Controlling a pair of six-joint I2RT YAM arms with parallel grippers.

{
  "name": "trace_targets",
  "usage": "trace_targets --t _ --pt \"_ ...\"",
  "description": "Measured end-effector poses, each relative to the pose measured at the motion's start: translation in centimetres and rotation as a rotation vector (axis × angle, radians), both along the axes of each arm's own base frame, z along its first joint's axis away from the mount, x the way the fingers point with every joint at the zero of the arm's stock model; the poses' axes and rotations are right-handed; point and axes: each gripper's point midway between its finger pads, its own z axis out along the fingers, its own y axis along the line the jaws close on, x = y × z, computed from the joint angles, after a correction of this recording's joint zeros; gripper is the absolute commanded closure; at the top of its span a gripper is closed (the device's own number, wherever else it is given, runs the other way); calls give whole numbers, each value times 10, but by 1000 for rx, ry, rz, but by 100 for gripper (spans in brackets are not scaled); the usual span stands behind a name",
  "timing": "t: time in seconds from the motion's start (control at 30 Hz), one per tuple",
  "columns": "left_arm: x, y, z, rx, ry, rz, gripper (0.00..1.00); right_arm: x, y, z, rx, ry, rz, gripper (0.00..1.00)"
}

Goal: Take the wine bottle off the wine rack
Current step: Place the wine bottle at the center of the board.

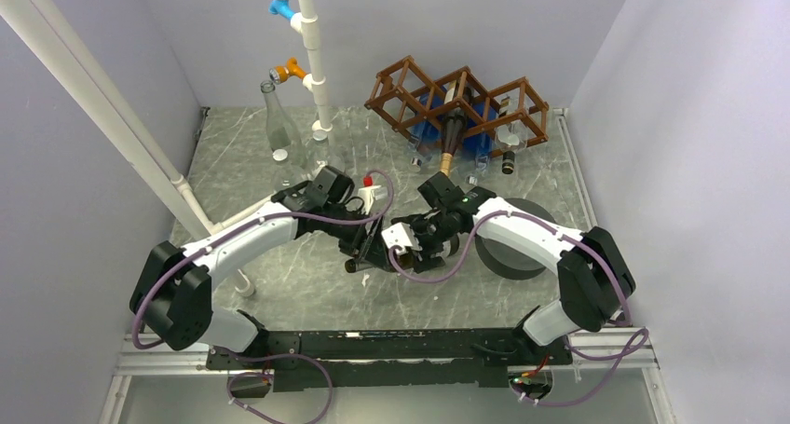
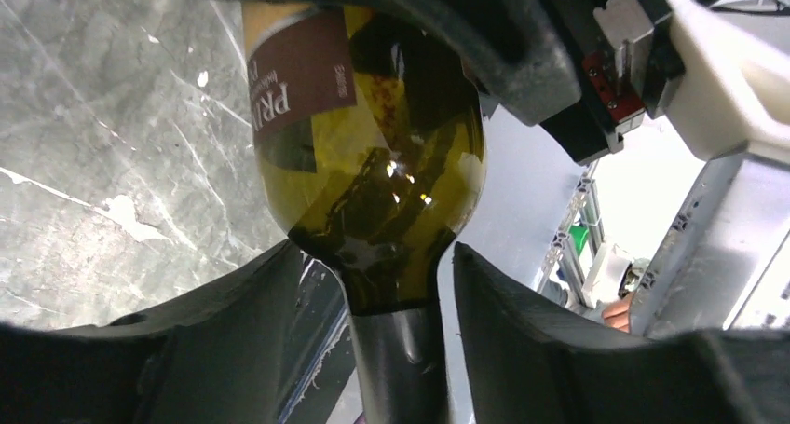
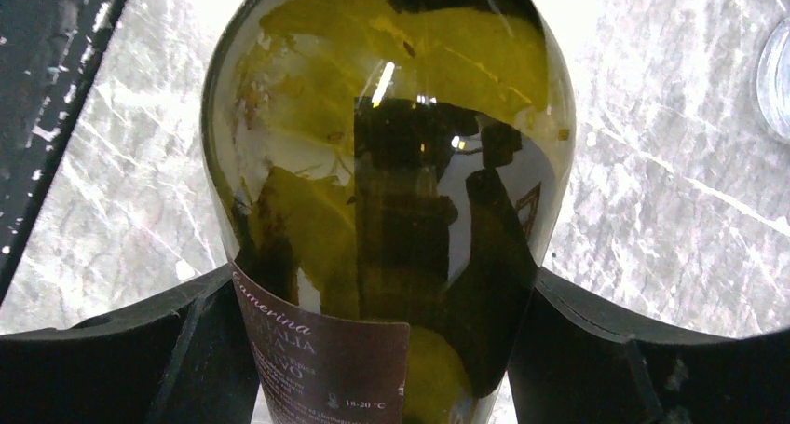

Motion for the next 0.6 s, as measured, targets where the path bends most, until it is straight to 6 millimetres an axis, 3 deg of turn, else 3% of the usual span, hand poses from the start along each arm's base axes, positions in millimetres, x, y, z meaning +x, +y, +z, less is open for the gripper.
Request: trace_targets --t 0.23,0.4,0.6 --pt "12 -5 9 -55 -54 11 21 0 -2 4 43 48 -14 100" --pt "15 -5 36 -137 -163 24 7 5 -15 2 50 87 -62 100" --pt "24 0 73 -234 -341 93 1 11 -25 8 79 113 -99 100"
